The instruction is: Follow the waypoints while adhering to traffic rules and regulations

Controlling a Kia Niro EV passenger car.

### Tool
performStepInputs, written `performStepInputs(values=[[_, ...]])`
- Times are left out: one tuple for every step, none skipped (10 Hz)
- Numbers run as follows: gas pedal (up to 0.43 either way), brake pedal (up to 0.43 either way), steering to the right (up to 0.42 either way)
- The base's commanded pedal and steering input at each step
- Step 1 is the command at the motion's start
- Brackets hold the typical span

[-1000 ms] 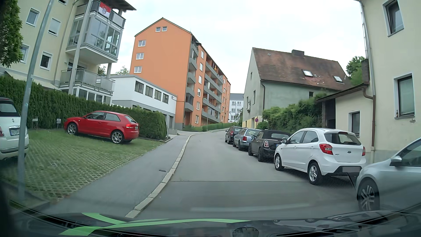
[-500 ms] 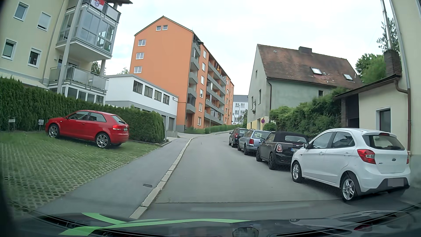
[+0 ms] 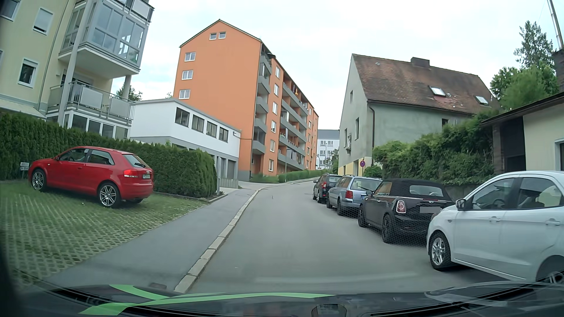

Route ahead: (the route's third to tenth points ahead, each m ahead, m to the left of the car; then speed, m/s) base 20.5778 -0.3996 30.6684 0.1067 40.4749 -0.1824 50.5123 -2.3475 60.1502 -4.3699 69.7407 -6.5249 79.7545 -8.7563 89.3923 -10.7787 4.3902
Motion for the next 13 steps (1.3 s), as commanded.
performStepInputs(values=[[0.13, 0.098, -0.03], [0.13, 0.098, -0.029], [0.13, 0.098, -0.029], [0.13, 0.098, -0.03], [0.13, 0.098, -0.029], [0.13, 0.098, -0.03], [0.13, 0.098, -0.029], [0.13, 0.098, -0.029], [0.13, 0.098, -0.029], [0.13, 0.098, -0.03], [0.13, 0.098, -0.028], [0.13, 0.091, -0.028], [0.13, 0.091, -0.027]])
